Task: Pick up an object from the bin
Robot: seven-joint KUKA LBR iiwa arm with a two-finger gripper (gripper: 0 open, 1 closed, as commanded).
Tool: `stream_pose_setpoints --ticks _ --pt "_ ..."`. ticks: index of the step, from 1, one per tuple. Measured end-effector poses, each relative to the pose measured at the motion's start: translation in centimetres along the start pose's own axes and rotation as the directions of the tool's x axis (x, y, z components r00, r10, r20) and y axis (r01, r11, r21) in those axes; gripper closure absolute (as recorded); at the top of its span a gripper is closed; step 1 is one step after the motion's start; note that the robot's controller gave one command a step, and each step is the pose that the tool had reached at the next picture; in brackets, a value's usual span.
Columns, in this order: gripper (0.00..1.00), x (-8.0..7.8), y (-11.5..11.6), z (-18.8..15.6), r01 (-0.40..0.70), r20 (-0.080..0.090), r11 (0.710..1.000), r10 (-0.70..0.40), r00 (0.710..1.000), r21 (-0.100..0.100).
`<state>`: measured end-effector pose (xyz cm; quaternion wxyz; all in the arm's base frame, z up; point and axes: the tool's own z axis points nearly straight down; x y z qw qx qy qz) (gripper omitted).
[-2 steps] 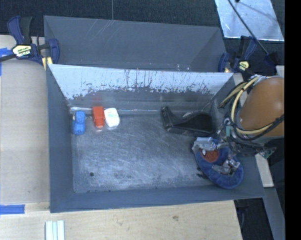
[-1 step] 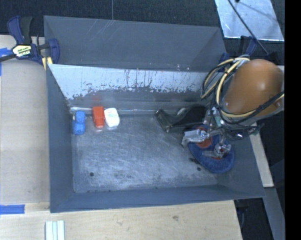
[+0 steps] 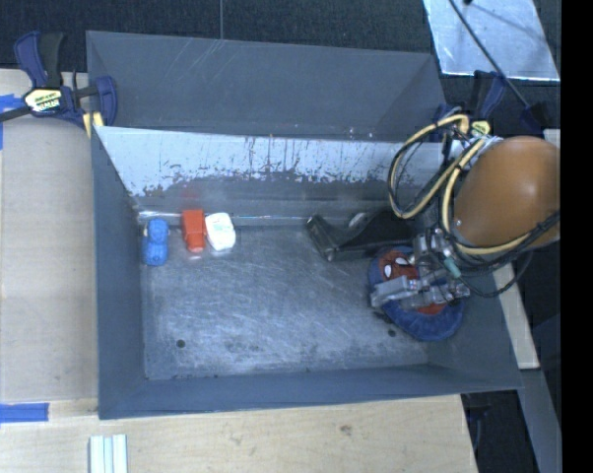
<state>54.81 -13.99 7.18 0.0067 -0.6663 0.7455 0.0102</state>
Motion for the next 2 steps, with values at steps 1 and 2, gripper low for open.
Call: stream_pose_setpoints --ticks 1,2 --pt "1.00 -0.1 -0.1 -0.1 0.001 0.003 1.000 -0.001 1.000 0.004" --pt "1.00 -0.6 1.5 -9.7 0.022 -0.023 1.000 -0.022 0.999 0.014"
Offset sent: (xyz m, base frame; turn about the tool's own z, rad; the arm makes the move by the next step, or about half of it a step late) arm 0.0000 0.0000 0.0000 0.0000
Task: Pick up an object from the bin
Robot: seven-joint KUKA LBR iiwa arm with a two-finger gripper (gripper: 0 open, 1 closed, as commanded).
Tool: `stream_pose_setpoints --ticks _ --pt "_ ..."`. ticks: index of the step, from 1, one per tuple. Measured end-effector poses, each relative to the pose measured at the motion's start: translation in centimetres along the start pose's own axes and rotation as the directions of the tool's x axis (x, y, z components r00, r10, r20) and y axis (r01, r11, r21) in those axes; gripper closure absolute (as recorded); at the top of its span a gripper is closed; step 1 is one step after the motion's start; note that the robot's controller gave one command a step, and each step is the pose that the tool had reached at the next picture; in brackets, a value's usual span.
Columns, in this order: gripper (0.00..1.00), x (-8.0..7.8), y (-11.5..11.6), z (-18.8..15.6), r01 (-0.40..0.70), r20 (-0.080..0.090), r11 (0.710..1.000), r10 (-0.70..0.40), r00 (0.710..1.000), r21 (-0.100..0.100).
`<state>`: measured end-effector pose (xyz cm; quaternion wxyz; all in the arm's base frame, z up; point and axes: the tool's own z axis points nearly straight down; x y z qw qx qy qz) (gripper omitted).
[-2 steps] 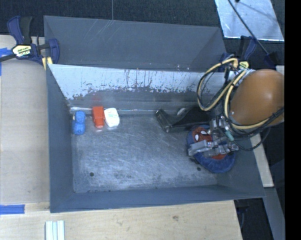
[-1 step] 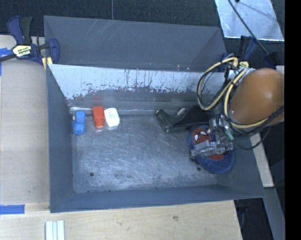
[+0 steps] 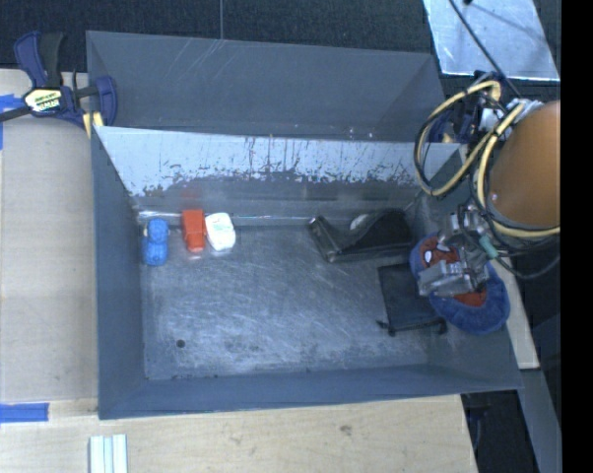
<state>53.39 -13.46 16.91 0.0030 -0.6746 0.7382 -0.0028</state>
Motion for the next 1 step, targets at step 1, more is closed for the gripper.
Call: stream_pose_setpoints --ticks 1 --pt "1.00 0.00 -1.03 -9.07 -0.047 -0.001 0.999 0.047 0.999 0.002"
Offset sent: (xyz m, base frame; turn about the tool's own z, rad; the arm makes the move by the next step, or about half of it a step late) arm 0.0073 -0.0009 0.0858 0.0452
